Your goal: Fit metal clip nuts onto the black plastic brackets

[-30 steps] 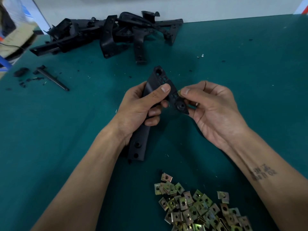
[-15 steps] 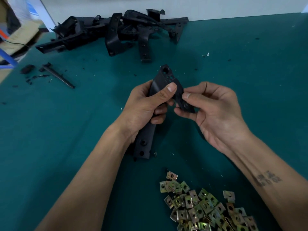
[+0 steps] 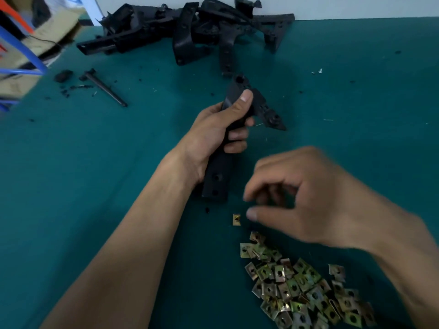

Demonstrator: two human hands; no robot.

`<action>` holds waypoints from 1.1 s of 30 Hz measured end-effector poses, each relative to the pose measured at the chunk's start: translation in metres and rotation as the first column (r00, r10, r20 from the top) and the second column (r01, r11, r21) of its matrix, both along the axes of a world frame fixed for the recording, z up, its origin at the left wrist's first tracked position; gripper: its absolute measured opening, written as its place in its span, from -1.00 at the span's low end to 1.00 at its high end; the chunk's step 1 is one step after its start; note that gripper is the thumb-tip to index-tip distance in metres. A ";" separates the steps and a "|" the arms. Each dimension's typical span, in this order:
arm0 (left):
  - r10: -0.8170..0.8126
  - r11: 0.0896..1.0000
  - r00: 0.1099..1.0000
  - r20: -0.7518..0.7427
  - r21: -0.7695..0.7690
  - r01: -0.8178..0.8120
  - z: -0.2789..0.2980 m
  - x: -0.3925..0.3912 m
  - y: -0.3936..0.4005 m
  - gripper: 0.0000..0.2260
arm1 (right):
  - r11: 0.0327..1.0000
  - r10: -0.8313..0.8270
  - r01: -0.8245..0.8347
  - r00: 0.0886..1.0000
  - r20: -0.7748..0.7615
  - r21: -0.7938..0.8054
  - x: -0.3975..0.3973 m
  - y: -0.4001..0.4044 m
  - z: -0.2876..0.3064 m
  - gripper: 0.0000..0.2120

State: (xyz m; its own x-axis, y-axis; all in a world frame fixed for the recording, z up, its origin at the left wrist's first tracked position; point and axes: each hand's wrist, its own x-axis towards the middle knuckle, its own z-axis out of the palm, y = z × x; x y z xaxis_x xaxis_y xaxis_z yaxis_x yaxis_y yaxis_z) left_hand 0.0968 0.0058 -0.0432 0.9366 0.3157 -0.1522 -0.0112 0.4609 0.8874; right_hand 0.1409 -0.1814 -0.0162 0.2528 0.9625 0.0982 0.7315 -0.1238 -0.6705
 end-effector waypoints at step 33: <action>-0.175 0.980 0.983 0.051 0.104 0.169 -0.006 -0.002 -0.005 -0.87 | 0.652 -0.096 0.748 0.244 -0.965 0.124 0.033 0.023 -0.024 -0.90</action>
State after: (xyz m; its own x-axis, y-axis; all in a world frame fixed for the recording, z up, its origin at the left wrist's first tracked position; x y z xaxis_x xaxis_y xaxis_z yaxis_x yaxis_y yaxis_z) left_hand 0.0946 0.0004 -0.0490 0.9846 0.1601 -0.0704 0.0061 0.3708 0.9287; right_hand 0.1737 -0.1582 -0.0402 0.8422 0.5295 -0.1018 -0.3279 0.3531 -0.8763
